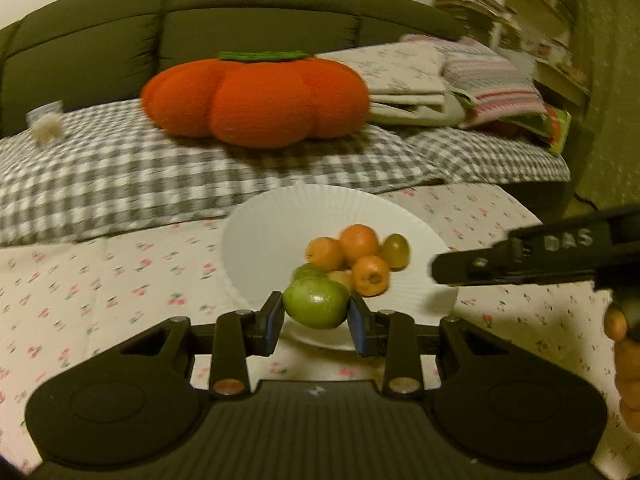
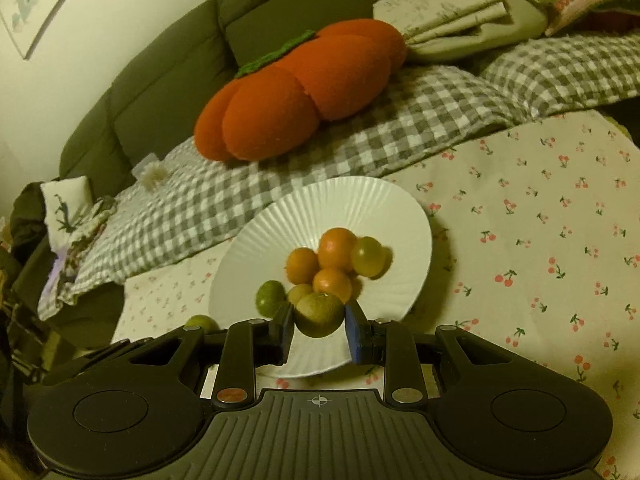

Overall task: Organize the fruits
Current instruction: 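Carry both held fruits over the white plate, then open both tools to release the fruits onto the plate, then move both open tools back to the last two fruits, then grasp the red tomato with the right tool while the left tool grasps a pale yellow fruit, then carry the red tomato and yellow fruit over the white plate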

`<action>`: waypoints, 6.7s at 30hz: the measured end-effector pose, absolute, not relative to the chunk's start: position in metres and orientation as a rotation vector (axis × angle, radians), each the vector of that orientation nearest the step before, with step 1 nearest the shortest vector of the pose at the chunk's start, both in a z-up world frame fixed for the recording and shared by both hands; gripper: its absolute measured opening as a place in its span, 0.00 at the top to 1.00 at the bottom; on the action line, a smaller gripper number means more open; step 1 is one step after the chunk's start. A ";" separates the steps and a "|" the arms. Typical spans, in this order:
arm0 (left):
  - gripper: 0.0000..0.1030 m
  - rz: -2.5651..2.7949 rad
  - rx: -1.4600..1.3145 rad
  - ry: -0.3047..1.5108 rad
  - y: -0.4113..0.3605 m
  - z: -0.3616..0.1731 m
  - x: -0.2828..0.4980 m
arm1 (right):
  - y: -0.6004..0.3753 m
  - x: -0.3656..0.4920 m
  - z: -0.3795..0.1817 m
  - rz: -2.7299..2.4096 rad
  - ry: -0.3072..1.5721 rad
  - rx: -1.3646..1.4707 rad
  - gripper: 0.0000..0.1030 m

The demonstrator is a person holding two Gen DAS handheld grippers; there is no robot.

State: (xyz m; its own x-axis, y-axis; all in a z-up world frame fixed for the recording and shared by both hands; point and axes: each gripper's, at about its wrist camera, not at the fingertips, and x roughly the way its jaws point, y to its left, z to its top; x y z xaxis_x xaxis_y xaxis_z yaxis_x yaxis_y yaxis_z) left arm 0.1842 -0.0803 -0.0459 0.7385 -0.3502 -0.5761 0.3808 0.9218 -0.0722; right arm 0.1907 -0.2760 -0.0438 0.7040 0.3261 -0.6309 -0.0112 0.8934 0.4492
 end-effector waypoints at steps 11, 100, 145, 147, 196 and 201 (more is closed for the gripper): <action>0.68 -0.454 0.087 0.662 -0.107 -0.067 0.203 | -0.270 0.205 -0.056 0.145 0.776 0.367 0.74; 0.13 -0.333 0.070 0.746 -0.064 -0.082 0.102 | -0.220 0.133 -0.038 0.261 0.833 0.269 0.00; 0.77 -0.149 -0.066 0.832 -0.015 -0.075 0.123 | -0.175 0.148 -0.079 0.290 0.911 0.083 0.66; 0.77 -0.152 -0.068 0.828 -0.015 -0.073 0.122 | -0.176 0.147 -0.075 0.294 0.903 0.090 0.66; 0.77 -0.254 -0.070 0.676 -0.051 -0.029 0.187 | -0.254 0.198 -0.028 0.161 0.722 0.248 0.66; 0.77 -0.269 -0.074 0.665 -0.059 -0.030 0.208 | -0.261 0.216 -0.028 0.141 0.710 0.253 0.66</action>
State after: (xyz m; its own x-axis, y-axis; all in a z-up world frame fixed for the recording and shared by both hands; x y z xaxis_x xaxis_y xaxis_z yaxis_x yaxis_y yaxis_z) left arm 0.2085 -0.0591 -0.0296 0.7537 -0.2704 -0.5990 0.2230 0.9626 -0.1539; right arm 0.2161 -0.2611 -0.0279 0.7504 0.2128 -0.6258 -0.0420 0.9602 0.2762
